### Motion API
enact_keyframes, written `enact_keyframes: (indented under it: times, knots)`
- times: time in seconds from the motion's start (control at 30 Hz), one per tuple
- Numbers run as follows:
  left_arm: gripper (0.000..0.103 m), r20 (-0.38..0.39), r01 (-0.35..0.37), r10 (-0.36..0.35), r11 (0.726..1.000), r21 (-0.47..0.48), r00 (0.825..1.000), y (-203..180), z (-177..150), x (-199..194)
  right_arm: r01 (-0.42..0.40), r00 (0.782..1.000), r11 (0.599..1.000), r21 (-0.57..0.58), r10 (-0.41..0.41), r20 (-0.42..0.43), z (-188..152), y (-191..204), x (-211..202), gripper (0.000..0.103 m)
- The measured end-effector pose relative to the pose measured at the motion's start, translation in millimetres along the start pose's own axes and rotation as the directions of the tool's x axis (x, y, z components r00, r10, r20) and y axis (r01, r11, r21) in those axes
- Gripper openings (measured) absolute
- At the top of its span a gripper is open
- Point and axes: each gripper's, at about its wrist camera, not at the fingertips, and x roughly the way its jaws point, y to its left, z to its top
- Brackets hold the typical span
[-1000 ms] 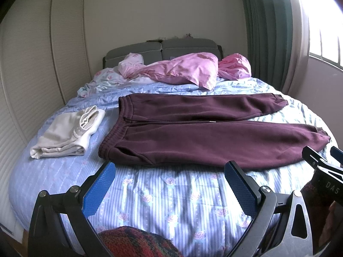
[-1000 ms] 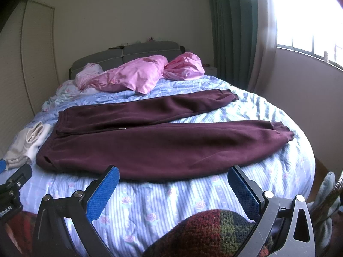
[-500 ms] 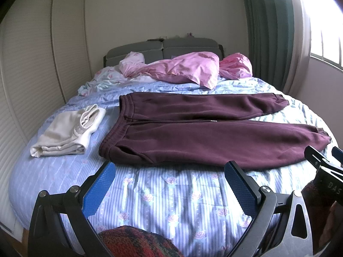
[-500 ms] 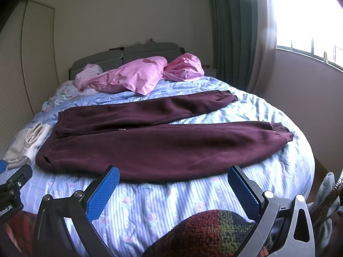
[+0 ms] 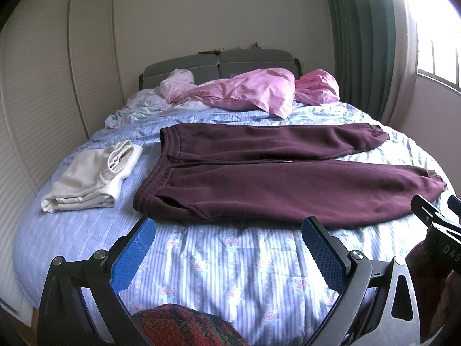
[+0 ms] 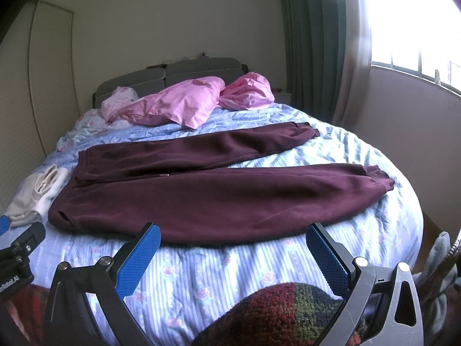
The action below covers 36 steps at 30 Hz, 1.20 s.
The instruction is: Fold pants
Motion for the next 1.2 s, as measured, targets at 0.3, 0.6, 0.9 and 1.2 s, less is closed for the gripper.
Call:
enact_keyframes:
  times: [0.3, 0.6, 0.9, 1.2]
  knots:
    - [0.103, -0.094, 0.019, -0.019, 1.0, -0.001, 0.995, 21, 16, 29, -0.001, 0.996, 1.0, 0.001, 0.001, -0.089, 8, 11, 20, 0.103]
    - [0.103, -0.249, 0.001, -0.009, 0.999, -0.032, 0.969, 73, 43, 111, 0.095, 0.959, 0.959, 0.268, -0.017, -0.281, 5, 13, 104, 0.103]
    - [0.103, -0.424, 0.029, -0.077, 0.992, -0.119, 0.902, 106, 29, 191, 0.172, 0.952, 0.94, 0.293, -0.082, -0.296, -5, 41, 152, 0.102]
    - [0.102, -0.469, 0.075, -0.202, 0.958, -0.276, 0.859, 118, 11, 216, 0.132, 0.925, 0.891, 0.434, 0.047, -0.376, -45, 44, 194, 0.102]
